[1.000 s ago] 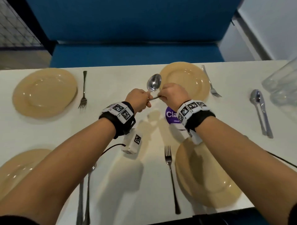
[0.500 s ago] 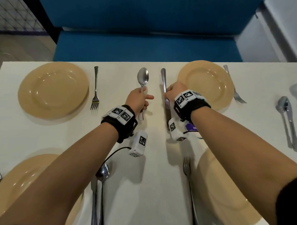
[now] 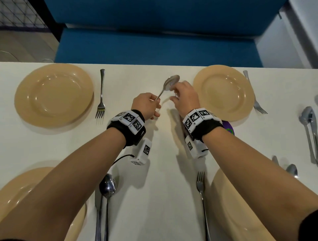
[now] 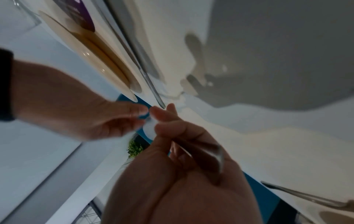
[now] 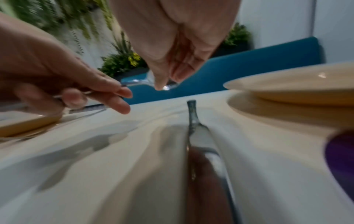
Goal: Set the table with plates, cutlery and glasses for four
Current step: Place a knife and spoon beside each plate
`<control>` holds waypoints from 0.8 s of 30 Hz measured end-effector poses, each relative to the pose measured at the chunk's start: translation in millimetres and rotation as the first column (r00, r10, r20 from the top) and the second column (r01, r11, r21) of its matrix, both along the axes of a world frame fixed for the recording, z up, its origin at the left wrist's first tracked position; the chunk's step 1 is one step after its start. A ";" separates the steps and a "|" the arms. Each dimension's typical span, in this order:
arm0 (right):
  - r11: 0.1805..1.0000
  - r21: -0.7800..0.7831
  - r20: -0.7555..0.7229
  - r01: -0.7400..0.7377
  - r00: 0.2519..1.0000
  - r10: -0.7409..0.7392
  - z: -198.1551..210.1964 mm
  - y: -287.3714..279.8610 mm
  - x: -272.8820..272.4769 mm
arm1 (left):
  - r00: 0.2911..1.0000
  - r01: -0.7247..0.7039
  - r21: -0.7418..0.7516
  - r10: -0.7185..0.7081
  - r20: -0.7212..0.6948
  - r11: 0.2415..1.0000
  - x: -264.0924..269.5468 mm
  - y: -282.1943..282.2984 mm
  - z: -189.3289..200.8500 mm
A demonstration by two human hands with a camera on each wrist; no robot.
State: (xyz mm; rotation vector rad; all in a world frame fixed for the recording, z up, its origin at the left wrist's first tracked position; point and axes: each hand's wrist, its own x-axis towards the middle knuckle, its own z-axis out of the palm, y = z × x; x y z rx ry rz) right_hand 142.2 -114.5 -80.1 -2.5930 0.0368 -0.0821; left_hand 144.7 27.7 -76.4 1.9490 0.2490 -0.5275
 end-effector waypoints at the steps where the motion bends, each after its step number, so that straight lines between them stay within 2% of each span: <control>1: 0.992 -0.034 0.083 -0.117 0.989 0.120 3.4 4.3 2.1 | 1.000 0.019 0.027 -0.019 0.019 0.999 0.9 0.0 1.2; 2: 0.968 -0.116 0.114 -0.222 0.965 0.236 7.8 8.2 4.0 | 0.998 0.047 0.058 -0.049 0.041 0.997 1.4 -0.3 2.8; 4: 0.861 -0.338 -0.017 -0.382 0.916 0.400 17.3 13.1 9.3 | 0.988 0.114 0.125 -0.126 0.087 0.986 1.9 -0.6 7.2; 6: 0.764 -0.445 -0.168 -0.467 0.882 0.441 23.5 11.7 16.1 | 0.974 0.152 0.198 -0.181 0.138 0.968 2.7 1.0 11.7; 7: 0.755 -0.456 -0.203 -0.471 0.881 0.427 25.2 9.8 19.2 | 0.969 0.147 0.217 -0.184 0.163 0.965 3.6 2.5 13.7; 9: 0.821 -0.408 -0.204 -0.400 0.916 0.346 29.5 4.0 24.0 | 0.970 0.088 0.153 -0.119 0.211 0.984 7.4 8.0 17.4; 11: 0.908 -0.322 -0.179 -0.269 0.959 0.220 34.3 -3.6 26.2 | 0.970 -0.030 -0.068 0.045 0.238 0.997 13.2 14.4 20.7; 13: 0.980 -0.147 -0.155 -0.135 0.981 0.112 39.7 -6.8 25.2 | 0.951 -0.118 -0.277 0.188 0.244 0.954 19.0 17.4 22.8; 14: 0.997 -0.016 -0.153 -0.079 0.985 0.076 41.9 -5.8 23.3 | 0.942 -0.123 -0.327 0.214 0.257 0.937 21.2 16.0 23.0; 16: 0.982 0.189 -0.178 0.004 0.984 0.030 43.2 0.7 18.8 | 0.938 -0.090 -0.358 0.200 0.284 0.930 24.4 8.1 23.4; 19: 0.957 0.288 -0.240 0.025 0.970 0.047 38.4 8.0 16.5 | 0.943 -0.065 -0.365 0.177 0.282 0.929 29.6 -4.3 22.2; 21: 0.955 0.293 -0.279 0.036 0.959 0.050 34.1 5.1 16.8 | 0.952 -0.076 -0.335 0.168 0.256 0.939 33.6 -9.1 18.4; 24: 0.985 0.118 -0.306 0.127 0.948 -0.085 21.9 -7.9 18.7 | 0.968 -0.126 -0.252 0.174 0.180 0.959 39.2 -14.5 10.3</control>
